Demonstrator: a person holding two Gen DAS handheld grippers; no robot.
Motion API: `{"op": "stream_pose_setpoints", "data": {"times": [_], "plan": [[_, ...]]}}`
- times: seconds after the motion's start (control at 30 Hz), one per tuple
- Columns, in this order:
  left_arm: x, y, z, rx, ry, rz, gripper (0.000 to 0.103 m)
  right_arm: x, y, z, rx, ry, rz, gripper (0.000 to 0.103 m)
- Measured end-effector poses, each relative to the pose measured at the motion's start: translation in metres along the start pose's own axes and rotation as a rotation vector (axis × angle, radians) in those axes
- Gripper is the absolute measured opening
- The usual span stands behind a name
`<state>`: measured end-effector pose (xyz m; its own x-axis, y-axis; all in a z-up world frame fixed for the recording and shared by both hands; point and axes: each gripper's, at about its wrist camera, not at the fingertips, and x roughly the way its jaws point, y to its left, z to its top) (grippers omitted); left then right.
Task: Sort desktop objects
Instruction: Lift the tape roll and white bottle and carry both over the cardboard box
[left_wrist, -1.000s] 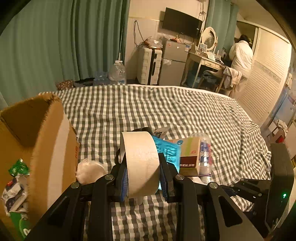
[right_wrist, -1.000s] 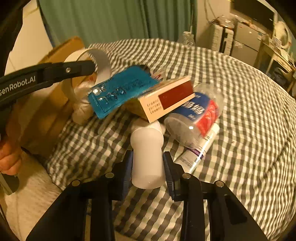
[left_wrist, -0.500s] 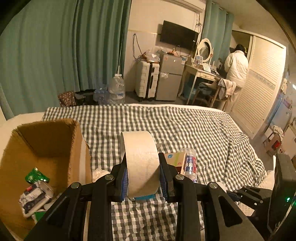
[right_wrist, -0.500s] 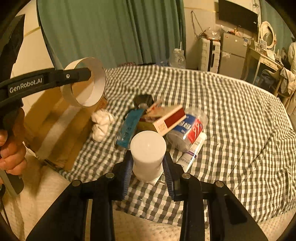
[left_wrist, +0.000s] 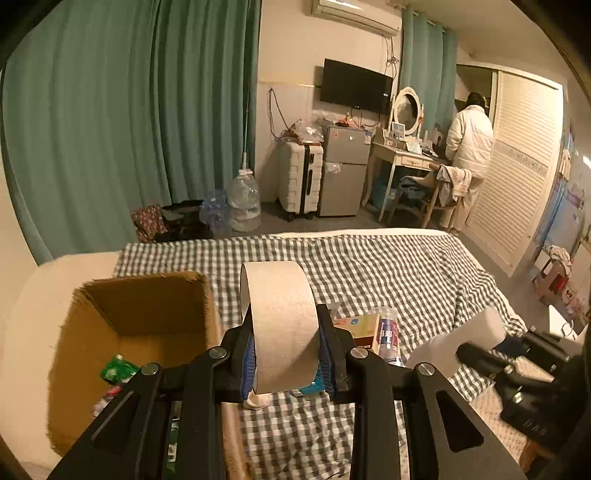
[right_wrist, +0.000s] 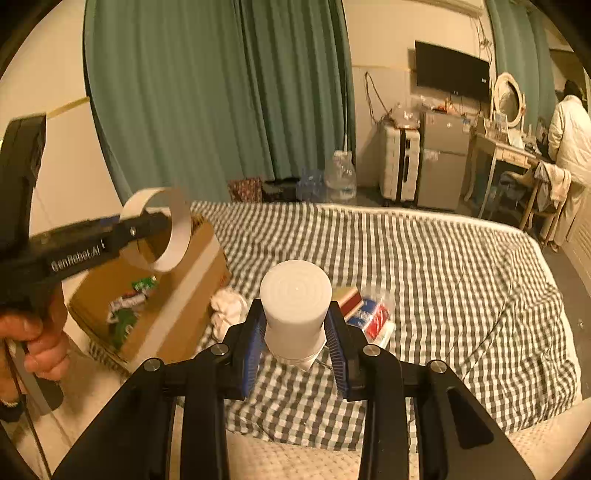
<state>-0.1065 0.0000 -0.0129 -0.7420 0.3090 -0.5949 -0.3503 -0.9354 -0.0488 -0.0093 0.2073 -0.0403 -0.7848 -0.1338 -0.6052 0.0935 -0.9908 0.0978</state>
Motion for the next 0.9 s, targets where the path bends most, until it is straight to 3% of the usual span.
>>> {"op": "stream_pose_setpoints", "data": {"times": [0.4,0.9], "plan": [[-0.054,0.042,0.006,0.013,-0.060,0.045,0.029,-0.038,0.050,0.041,-0.030,-0.114,0.051,0.032],[-0.078,0.122,0.005,-0.023,-0.063,0.128,0.029,-0.025,0.136,0.072,-0.096,-0.161,0.174,0.032]]}}
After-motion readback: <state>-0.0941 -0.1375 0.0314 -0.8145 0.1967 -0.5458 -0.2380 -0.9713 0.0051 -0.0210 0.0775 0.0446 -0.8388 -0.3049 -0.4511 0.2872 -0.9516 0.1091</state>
